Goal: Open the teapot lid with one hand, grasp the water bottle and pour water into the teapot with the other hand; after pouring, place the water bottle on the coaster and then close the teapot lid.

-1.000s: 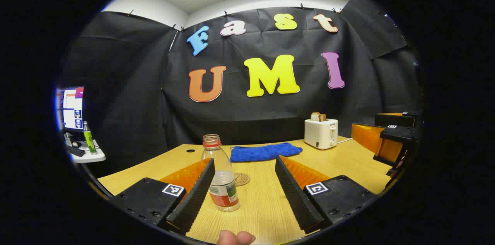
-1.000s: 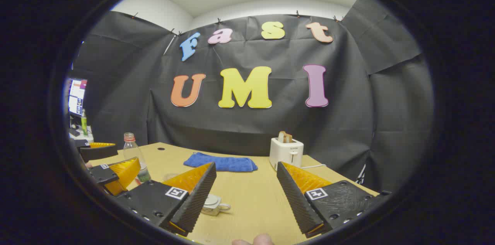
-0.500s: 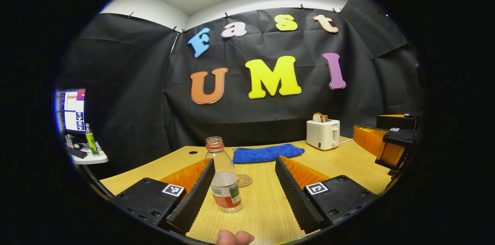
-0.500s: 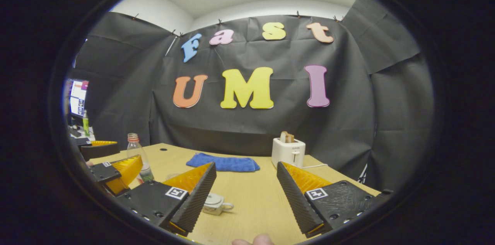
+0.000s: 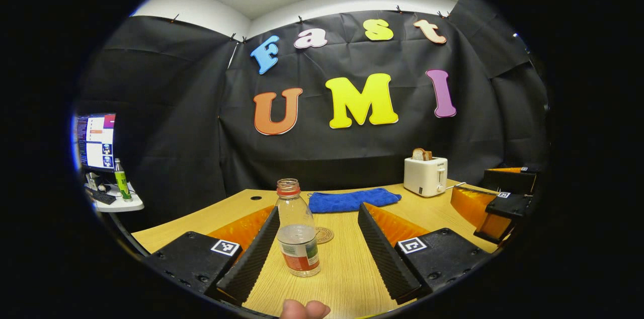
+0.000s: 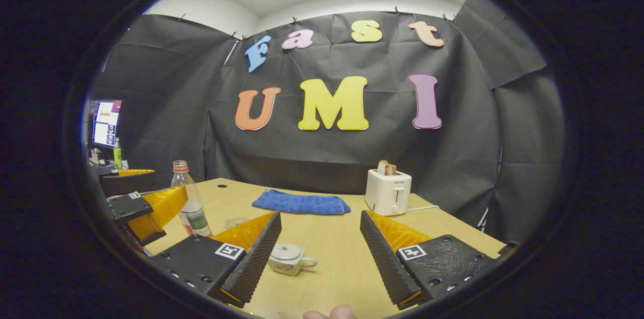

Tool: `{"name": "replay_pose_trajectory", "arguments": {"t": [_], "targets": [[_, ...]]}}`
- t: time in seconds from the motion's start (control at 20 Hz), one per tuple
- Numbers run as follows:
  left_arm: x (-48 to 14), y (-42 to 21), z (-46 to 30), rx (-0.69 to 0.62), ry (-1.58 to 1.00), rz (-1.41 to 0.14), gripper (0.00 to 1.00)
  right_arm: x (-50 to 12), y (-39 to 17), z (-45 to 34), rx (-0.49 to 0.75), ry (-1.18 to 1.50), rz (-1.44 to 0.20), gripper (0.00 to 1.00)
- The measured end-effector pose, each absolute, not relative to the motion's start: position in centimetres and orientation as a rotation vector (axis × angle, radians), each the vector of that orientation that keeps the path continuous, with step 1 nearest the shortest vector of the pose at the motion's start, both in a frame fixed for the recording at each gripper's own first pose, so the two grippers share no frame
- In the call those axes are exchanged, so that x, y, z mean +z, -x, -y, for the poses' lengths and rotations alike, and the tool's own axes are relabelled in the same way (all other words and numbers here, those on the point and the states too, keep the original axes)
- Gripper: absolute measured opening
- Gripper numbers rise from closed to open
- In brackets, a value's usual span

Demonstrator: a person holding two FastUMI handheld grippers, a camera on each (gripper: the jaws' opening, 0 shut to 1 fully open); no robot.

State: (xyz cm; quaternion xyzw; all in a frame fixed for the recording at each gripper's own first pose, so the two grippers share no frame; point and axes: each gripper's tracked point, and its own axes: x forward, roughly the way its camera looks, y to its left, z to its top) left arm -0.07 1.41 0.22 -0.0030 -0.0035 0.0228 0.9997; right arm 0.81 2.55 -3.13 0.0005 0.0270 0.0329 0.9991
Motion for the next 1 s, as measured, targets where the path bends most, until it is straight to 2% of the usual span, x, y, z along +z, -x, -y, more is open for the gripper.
{"name": "replay_pose_trajectory", "arguments": {"t": [0.1, 0.25, 0.8, 0.85, 0.9, 1.0], "targets": [[0.5, 0.1, -1.7, 0.057, -0.001, 0.006, 0.98, -3.8, -1.2, -3.0, 0.066, -0.022, -0.067, 0.95], [0.6, 0.2, -2.6, 0.073, 0.002, 0.009, 0.98, -5.2, -2.0, -4.0, 0.075, -0.036, -0.095, 0.97], [0.7, 0.0, -5.2, 0.117, 0.019, 0.007, 0.98, -10.9, -6.1, -7.2, 0.106, 0.031, -0.215, 0.95], [0.7, -0.1, -5.5, 0.123, 0.017, 0.007, 0.93, -11.2, -6.7, -7.4, 0.108, 0.033, -0.223, 0.95], [0.9, -0.1, -5.7, 0.127, 0.016, 0.007, 0.98, -11.7, -7.0, -7.6, 0.109, 0.032, -0.234, 0.94], [0.8, -0.1, -5.8, 0.131, 0.016, 0.007, 0.98, -12.3, -7.6, -8.1, 0.117, 0.016, -0.249, 0.95]]}}
